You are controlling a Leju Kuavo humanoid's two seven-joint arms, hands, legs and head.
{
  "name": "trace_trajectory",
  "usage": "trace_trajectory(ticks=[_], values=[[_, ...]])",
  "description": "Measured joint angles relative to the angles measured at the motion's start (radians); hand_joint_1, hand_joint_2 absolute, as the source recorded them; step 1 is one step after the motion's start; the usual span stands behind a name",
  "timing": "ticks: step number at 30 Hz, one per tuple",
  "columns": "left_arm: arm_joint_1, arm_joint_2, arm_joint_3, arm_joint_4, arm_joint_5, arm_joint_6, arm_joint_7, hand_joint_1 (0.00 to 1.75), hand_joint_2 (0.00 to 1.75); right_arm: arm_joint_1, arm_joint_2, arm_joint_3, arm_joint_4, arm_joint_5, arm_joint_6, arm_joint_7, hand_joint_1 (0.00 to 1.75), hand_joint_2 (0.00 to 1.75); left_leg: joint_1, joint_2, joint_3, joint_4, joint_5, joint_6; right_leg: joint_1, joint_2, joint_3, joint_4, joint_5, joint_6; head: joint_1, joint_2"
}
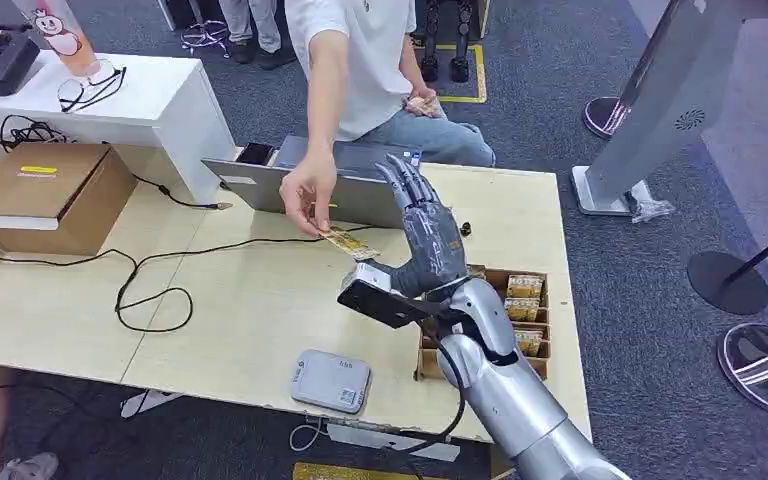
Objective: Pass the card to the sensor for recognition and then transmit it.
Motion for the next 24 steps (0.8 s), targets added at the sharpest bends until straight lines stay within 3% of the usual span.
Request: trace_trajectory(ticks=[24], values=[[-0.01, 0.005, 0.004, 0.014, -0.013, 0.004, 0.0, 0.0, 0.0, -0.029, 0.016, 0.001, 0.072, 0.005, -0.008, 0.01, 0.0, 1.75, 0.0, 0.0, 0.0, 0.0, 0.0, 0.0, 0.0, 0.0, 0.0, 0.0, 0.0, 0.0, 0.0, 0.0]])
